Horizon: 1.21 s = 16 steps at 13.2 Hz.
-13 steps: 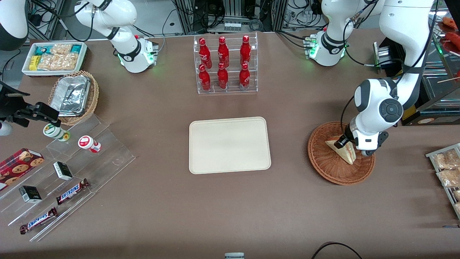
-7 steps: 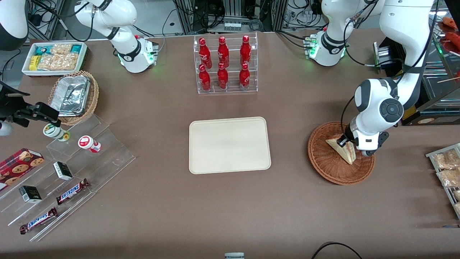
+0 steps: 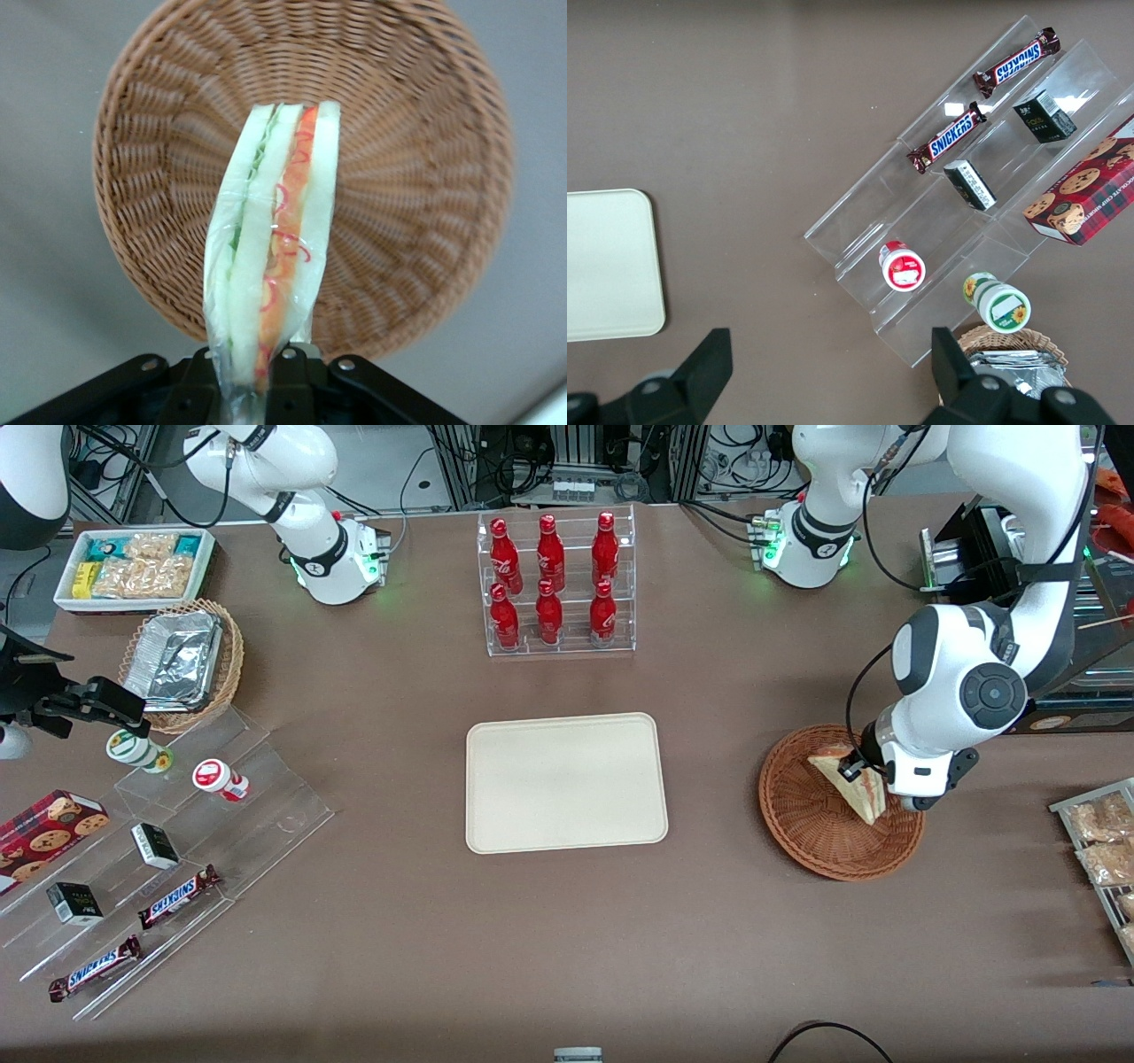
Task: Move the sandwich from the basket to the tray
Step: 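Lift the sandwich out of the basket and carry it toward the tray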
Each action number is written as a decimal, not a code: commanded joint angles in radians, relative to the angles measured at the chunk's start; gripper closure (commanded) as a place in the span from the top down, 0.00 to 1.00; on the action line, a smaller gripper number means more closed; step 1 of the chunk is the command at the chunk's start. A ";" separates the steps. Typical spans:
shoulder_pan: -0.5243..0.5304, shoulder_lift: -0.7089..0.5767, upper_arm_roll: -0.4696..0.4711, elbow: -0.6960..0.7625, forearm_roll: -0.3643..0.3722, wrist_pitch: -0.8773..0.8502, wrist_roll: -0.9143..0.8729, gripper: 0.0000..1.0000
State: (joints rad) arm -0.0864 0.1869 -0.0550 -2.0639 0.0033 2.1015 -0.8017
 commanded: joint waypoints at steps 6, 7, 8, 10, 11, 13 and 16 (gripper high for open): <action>-0.255 0.057 0.003 0.122 0.012 -0.075 0.048 0.00; -0.295 0.074 0.003 0.146 0.012 -0.089 0.062 0.00; -0.340 0.103 0.003 0.178 0.012 -0.095 0.091 0.00; -0.407 0.178 0.003 0.267 0.008 -0.101 0.107 0.00; -0.441 0.224 0.003 0.322 0.001 -0.115 0.099 0.00; -0.501 0.330 0.003 0.453 -0.014 -0.150 0.044 0.00; -0.561 0.388 0.003 0.502 -0.017 -0.137 -0.013 0.00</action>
State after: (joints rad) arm -0.6114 0.5245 -0.0674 -1.6365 -0.0025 1.9979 -0.7882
